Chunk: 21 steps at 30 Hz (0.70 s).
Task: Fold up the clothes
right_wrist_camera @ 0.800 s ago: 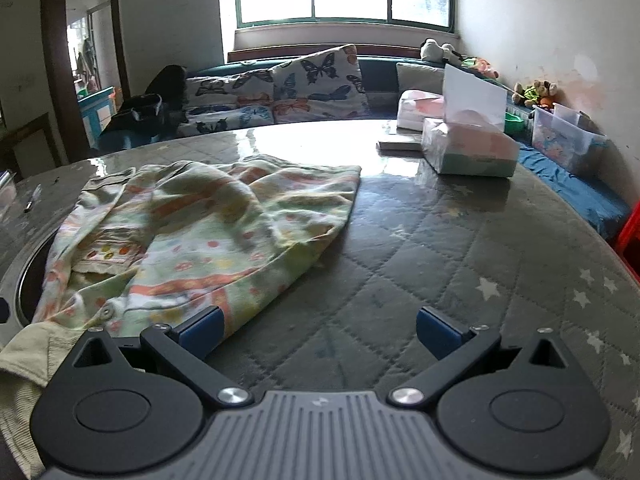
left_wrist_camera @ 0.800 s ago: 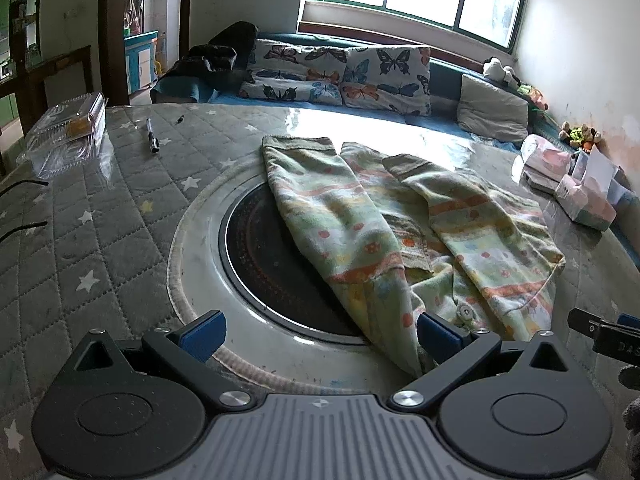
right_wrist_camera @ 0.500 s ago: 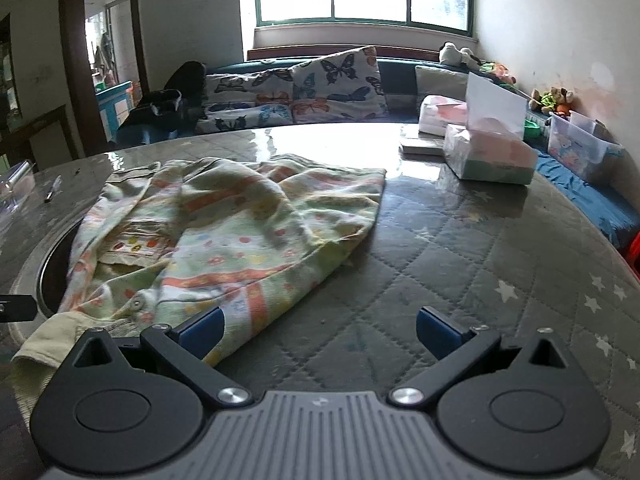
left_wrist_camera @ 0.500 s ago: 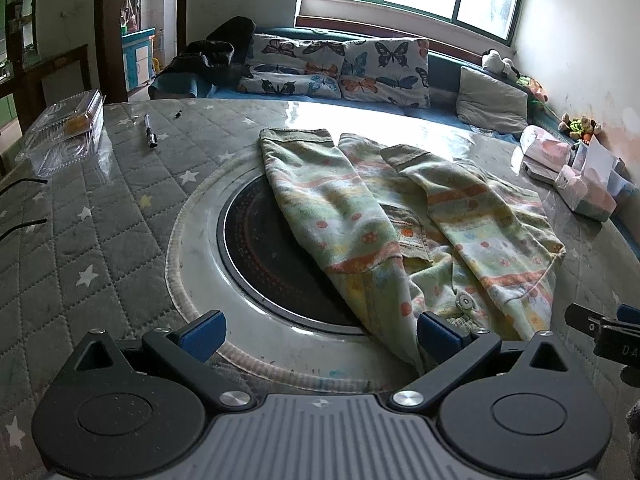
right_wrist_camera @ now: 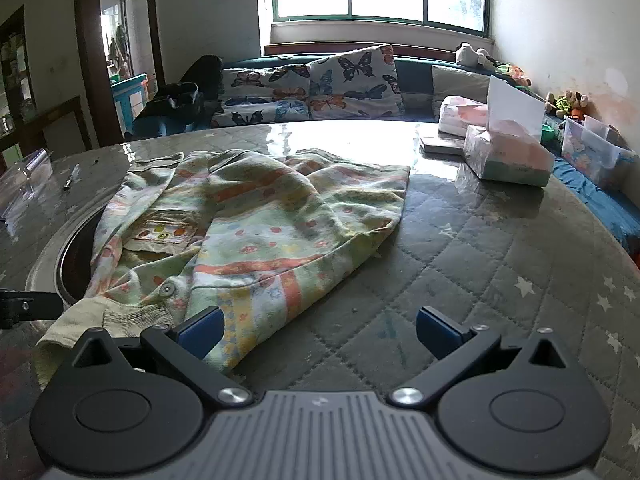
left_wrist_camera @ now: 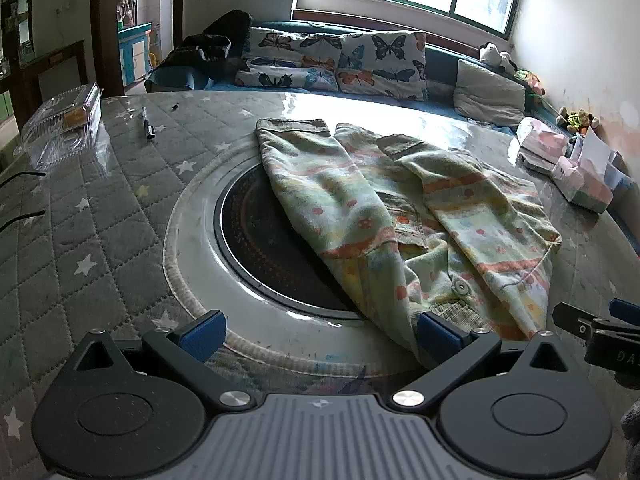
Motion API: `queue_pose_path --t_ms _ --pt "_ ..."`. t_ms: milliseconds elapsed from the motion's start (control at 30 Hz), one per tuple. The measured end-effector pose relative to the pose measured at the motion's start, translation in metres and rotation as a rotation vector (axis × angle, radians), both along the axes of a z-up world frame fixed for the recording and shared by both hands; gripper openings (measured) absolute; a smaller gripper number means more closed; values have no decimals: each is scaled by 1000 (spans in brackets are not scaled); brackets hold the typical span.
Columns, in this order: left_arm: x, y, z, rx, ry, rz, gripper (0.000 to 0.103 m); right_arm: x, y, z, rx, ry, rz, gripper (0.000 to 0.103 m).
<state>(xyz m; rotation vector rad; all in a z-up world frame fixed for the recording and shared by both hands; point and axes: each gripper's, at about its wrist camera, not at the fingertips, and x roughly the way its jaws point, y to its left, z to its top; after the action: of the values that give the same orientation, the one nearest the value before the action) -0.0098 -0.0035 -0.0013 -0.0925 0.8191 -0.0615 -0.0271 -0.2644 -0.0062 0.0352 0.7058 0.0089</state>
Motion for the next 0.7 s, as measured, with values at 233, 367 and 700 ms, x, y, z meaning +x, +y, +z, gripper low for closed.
queue_pose_path --t_ms 233,367,700 --pt "-5 1 0 -4 7 -5 103 -5 7 2 -1 2 13 103" --pt "-8 1 -1 -6 11 -6 103 -8 10 3 -2 1 18 103" --pt "-15 -1 0 -4 12 -22 103 -15 14 7 -7 -1 31 103"
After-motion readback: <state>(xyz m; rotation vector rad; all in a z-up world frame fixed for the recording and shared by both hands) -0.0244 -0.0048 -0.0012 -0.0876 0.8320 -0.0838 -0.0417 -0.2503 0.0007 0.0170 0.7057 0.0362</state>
